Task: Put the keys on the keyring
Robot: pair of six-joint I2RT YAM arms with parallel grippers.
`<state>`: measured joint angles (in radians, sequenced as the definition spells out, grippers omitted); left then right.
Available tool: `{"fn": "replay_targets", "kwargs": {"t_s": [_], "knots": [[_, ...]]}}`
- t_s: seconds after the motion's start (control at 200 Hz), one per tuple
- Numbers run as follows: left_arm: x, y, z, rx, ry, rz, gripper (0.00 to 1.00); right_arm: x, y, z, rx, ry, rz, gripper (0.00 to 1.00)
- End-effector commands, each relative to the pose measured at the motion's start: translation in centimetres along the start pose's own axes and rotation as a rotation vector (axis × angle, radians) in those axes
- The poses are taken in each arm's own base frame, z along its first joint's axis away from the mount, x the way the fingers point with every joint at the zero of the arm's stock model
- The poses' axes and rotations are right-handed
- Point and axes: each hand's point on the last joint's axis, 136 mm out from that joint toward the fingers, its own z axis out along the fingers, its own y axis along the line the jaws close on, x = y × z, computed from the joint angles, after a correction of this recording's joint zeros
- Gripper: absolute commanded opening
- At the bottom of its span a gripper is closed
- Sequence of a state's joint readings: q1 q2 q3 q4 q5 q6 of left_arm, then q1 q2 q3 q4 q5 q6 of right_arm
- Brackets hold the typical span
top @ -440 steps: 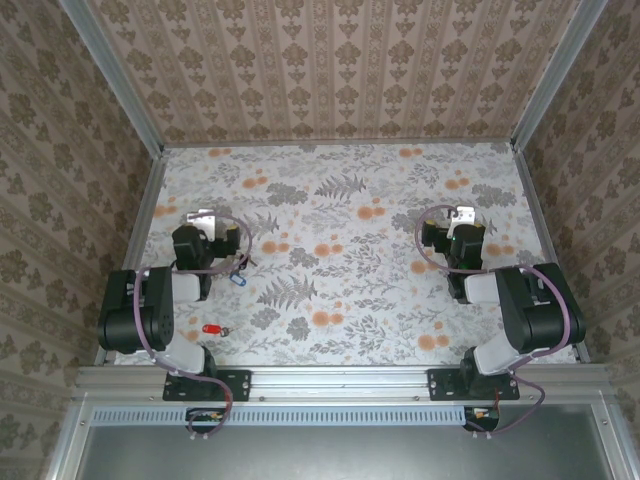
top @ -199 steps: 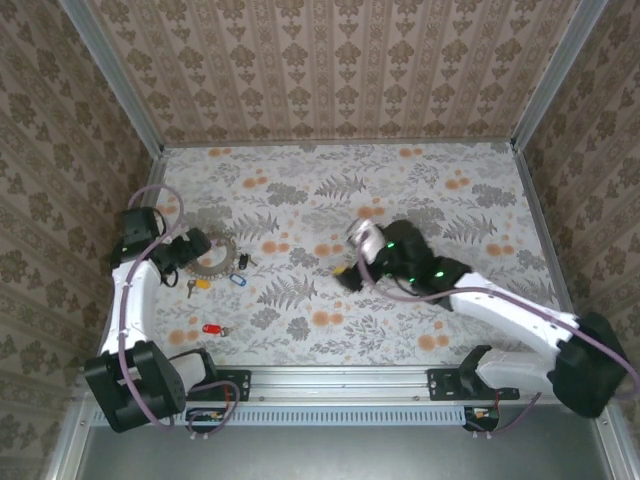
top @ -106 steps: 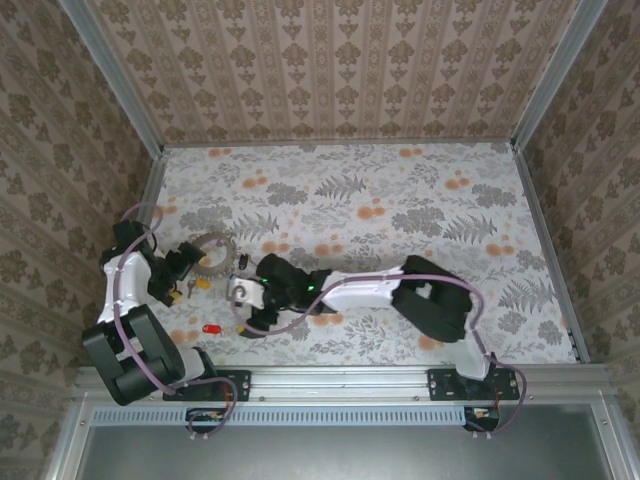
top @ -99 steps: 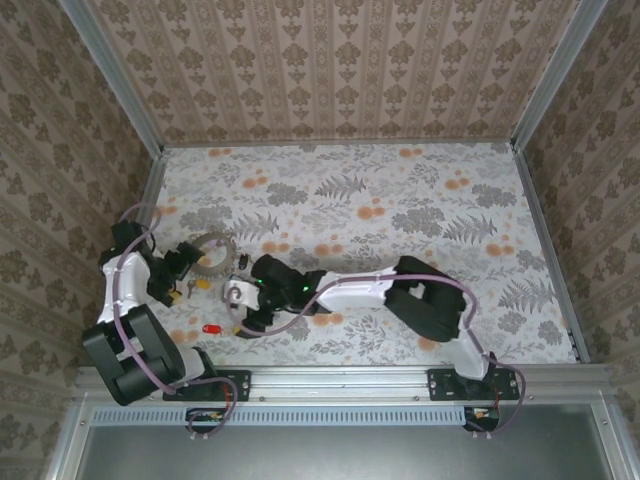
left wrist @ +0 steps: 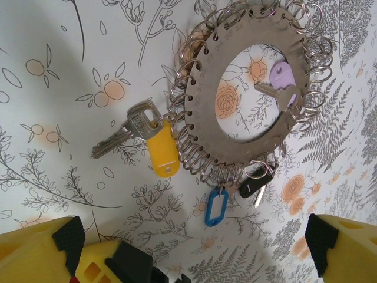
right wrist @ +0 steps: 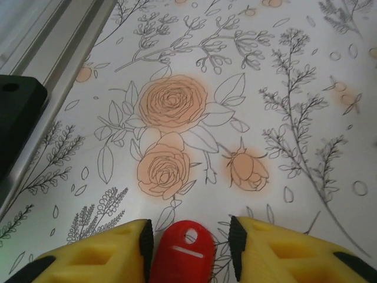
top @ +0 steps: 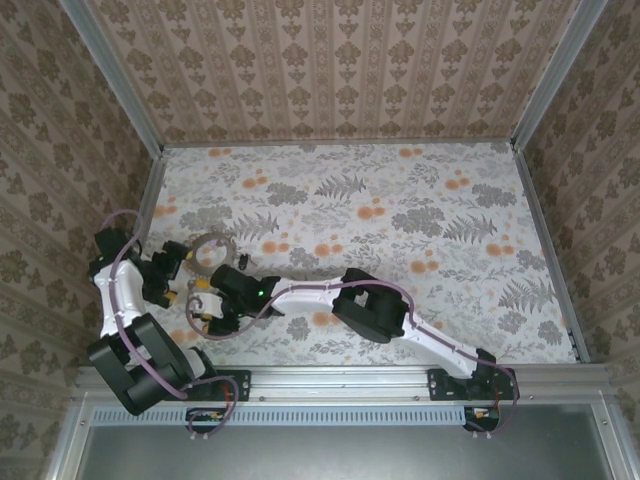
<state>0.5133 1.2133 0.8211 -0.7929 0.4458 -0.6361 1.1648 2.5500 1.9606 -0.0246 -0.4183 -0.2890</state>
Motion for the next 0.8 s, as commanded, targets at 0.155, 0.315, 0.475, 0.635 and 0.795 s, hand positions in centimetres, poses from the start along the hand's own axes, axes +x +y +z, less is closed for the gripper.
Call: {"fn": "replay_targets", "kwargs": {"t_s": [0.155, 0.315, 0.475, 0.635, 0.795], "knots": [[0.2, 0.4, 0.3, 0.000, -0.009, 0.009, 1.00, 6.6, -1.2, -5.2, 0.054, 0.274, 0.045, 0.36], [0.5, 0.6, 1.0, -0.010, -0.003, 0.028, 1.00, 8.7, -0.6, -11.6, 0.001, 0.382, 0.034, 0.35], [1.3, 1.1, 2.1, -0.020, 0.024, 0.049, 1.00, 11.4, -2.0, -17.9, 0.058, 0.482, 0.104, 0.34], [2.5, 1.0, 2.7, -0.009, 0.062, 0.093, 1.00, 13.0, -3.3, -22.4, 0.146, 0.533, 0.212, 0.33], [3.3, 1.0, 3.1, -0.022, 0.077, 0.161, 1.00, 8.8, -4.2, -23.6, 0.266, 0.418, 0.473, 0.41]]}}
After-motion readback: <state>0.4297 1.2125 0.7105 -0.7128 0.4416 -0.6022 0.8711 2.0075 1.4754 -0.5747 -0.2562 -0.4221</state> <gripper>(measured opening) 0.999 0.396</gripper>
